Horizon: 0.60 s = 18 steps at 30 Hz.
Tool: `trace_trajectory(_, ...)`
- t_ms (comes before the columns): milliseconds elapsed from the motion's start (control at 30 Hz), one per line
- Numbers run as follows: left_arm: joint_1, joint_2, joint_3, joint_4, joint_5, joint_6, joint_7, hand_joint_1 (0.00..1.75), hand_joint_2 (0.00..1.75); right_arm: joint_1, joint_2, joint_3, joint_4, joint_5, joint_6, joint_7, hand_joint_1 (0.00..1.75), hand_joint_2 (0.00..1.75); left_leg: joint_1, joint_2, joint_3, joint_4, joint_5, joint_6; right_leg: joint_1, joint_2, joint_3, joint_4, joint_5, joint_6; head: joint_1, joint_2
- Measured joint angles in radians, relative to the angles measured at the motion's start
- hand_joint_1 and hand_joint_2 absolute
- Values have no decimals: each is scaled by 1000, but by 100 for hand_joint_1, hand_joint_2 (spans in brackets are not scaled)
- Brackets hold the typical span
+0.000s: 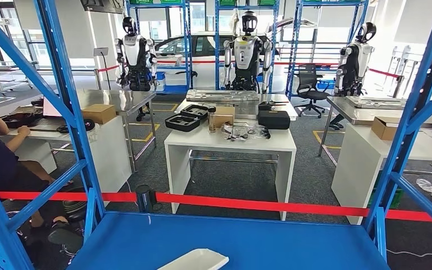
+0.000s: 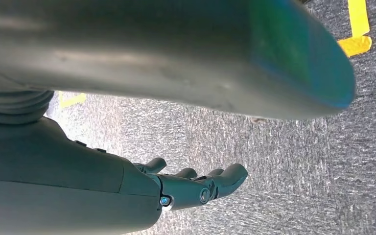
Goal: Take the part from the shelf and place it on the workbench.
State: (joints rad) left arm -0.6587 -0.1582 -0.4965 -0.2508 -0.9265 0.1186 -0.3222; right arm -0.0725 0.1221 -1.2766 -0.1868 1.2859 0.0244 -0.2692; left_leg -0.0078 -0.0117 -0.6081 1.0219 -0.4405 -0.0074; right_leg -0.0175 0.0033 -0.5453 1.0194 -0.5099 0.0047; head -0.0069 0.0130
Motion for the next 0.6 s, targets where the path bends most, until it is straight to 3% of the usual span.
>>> trace_trajectory(167,-2,-1,43,-5,30,39,-77,159,175,0,0,2,0,1,2,2,0,0,0,0,0,0,0,0,0,0,0,0,0,0,0,0)
trace_trajectory(333,-14,-14,77,-23,34,153,-125,159,175,0,0,2,0,0,-1,-1,0,0,0,0,0,0,0,0,0,0,-1,0,0,0,0,0)
trace_trajectory(467,-55,-29,96,-44,30,245,-154,159,175,0,0,2,0,0,-3,-8,0,0,0,0,0,0,0,0,0,0,-1,0,0,0,0,0)
trace_trajectory(600,-98,-40,107,-60,26,256,-157,159,175,-1,0,2,0,0,-3,-12,0,0,0,0,0,0,0,0,0,0,0,0,0,0,0,0)
